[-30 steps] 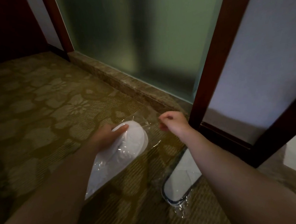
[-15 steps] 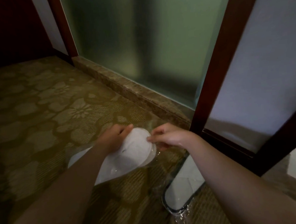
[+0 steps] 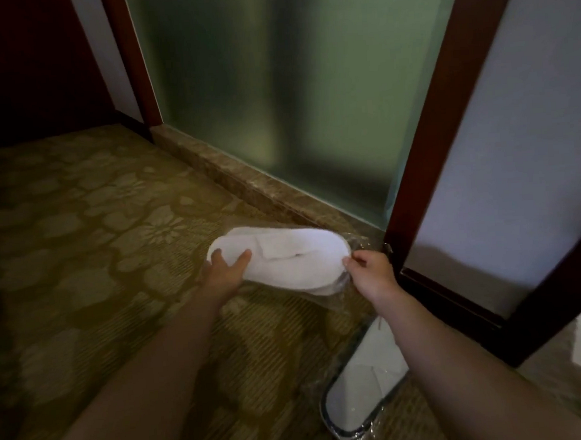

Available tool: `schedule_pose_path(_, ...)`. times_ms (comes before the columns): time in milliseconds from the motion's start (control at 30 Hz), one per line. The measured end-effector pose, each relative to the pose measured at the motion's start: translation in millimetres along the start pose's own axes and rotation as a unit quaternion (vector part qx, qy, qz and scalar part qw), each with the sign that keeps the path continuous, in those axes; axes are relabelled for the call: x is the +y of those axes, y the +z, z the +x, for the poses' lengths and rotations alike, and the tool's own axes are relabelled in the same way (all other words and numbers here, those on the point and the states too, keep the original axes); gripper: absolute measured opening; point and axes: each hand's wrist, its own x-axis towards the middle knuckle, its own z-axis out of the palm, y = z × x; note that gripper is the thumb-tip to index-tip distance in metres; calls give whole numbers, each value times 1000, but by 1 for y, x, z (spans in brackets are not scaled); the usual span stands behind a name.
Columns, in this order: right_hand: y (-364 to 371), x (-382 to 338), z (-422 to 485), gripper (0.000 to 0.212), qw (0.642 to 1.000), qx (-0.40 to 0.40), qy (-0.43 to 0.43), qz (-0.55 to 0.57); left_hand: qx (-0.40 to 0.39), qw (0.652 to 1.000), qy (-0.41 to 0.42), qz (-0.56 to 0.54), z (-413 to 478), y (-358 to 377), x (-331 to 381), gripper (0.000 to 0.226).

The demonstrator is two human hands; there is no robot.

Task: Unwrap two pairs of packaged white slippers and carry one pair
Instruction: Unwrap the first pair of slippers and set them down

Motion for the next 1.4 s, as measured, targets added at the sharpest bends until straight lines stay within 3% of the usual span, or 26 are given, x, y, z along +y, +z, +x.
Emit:
schedule_pose_path(100, -1, 6, 5, 31, 997, 36, 21, 58, 15, 986, -27, -165, -11, -3, 10, 84)
schedule_pose_path(200, 1, 7, 2, 27, 991, 28, 47, 123, 4, 973, -125, -192, -12, -3, 8, 115)
schedule_pose_path(267, 1, 8, 1, 22, 987, 17, 66, 148, -27, 950, -141, -276, -9, -5, 6, 127)
schedule_pose_path(400, 0, 11, 1, 17, 981, -7, 95, 167, -5, 863, -75, -500, -12, -6, 16, 78)
schedule_pose_path(567, -4, 11, 6, 23, 975, -20, 115, 190, 37, 867, -47, -495, -16, -3, 19, 50)
schedule_pose_path(700, -4, 12, 6, 38, 971, -58, 137, 186, 45, 871, -32, -488, -18, -4, 16, 50)
schedule_pose_path(833, -4, 10, 1, 28, 960, -110, 146, 214, 43, 873, -30, -486, -19, -4, 14, 50)
schedule_pose_path(933, -1, 11, 3, 31, 962, -106, 122, 219, 61, 871, -41, -486, -16, -3, 14, 51)
schedule_pose_path(1167, 5, -1, 4, 18, 967, 28, 83, 237, 92, 866, -53, -488, -17, -7, 17, 54)
schedule_pose_path(1400, 10, -11, 2, 28, 952, 166, 45, 254, 118, 861, -61, -491, -10, -3, 16, 60)
